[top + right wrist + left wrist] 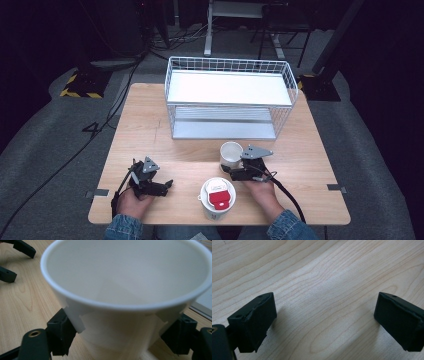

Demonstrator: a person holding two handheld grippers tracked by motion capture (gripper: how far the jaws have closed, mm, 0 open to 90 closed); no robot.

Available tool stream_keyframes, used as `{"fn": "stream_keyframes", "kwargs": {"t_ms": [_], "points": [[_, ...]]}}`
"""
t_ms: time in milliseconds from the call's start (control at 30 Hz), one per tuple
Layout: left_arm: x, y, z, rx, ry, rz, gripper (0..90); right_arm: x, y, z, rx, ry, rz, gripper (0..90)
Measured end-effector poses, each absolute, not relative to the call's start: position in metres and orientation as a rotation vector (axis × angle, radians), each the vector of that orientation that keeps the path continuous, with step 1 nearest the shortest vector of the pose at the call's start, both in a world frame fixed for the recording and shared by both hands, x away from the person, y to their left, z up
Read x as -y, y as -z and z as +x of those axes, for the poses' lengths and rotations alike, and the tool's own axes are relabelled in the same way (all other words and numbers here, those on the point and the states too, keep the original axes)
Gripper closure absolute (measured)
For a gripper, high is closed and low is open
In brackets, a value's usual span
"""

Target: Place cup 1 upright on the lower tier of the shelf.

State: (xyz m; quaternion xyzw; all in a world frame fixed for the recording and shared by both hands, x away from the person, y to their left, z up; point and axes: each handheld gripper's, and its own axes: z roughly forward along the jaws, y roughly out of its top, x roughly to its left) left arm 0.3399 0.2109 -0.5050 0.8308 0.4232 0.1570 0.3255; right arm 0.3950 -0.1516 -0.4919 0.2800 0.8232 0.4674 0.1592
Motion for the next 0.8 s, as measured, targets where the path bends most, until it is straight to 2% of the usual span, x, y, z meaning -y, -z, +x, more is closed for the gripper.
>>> {"fn": "stream_keyframes", "kwargs": {"t_ms": [367,800], "points": [[-0.211,0.505,0.340,-1.110,-0.411,2.178,4.8,0.152,0.473,0.397,-2.325,-1.366,0.772,23.5],[-0.211,0.505,0.340,-1.110,-0.412,2.177,4.8,0.150,0.455,0.422,-2.209,-1.343,0.866,23.4]]}}
